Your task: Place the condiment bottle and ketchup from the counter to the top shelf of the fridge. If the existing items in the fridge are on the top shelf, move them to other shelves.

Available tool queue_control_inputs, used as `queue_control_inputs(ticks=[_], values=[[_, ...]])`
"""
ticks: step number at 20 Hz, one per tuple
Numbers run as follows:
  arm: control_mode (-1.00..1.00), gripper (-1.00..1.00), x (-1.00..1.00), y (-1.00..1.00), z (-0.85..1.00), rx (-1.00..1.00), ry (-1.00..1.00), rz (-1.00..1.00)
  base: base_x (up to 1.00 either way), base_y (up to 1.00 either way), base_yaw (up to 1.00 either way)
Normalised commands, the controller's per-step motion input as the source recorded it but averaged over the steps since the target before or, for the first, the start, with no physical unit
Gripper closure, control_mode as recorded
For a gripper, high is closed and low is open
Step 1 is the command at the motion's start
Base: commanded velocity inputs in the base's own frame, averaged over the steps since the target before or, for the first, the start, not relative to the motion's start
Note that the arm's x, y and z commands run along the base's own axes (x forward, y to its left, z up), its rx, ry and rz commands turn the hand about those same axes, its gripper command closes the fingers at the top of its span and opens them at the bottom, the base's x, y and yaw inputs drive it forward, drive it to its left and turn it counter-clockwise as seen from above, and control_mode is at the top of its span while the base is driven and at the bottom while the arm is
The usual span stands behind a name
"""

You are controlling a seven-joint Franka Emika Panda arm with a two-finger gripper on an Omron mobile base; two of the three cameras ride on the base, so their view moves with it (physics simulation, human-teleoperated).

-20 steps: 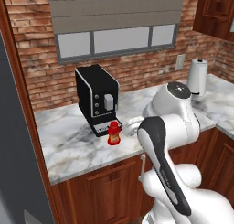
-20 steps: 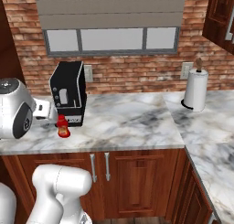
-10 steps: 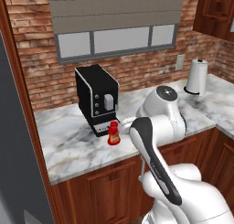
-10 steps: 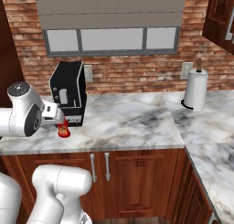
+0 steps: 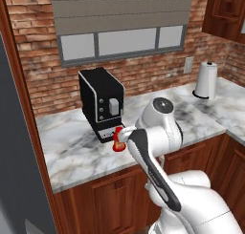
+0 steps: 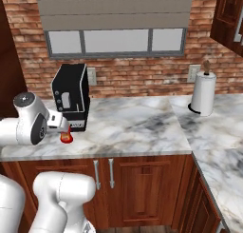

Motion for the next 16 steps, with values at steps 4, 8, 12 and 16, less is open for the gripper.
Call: queue_control_inputs(ticks=[4, 8, 12, 16], values=[[-1.0, -1.0, 0.17, 0.0, -0.01, 0.0, -0.01, -0.02, 0.0, 0.0, 0.0], [-1.0, -1.0, 0.11, 0.0, 0.0, 0.0, -0.01, -0.01, 0.0, 0.0, 0.0], [-1.0, -1.0, 0.18, 0.0, 0.0, 0.0, -0.04, -0.02, 0.0, 0.0, 0.0], [-1.0, -1.0, 0.24, 0.01, -0.07, 0.0, -0.08, -0.01, 0.0, 0.0, 0.0]])
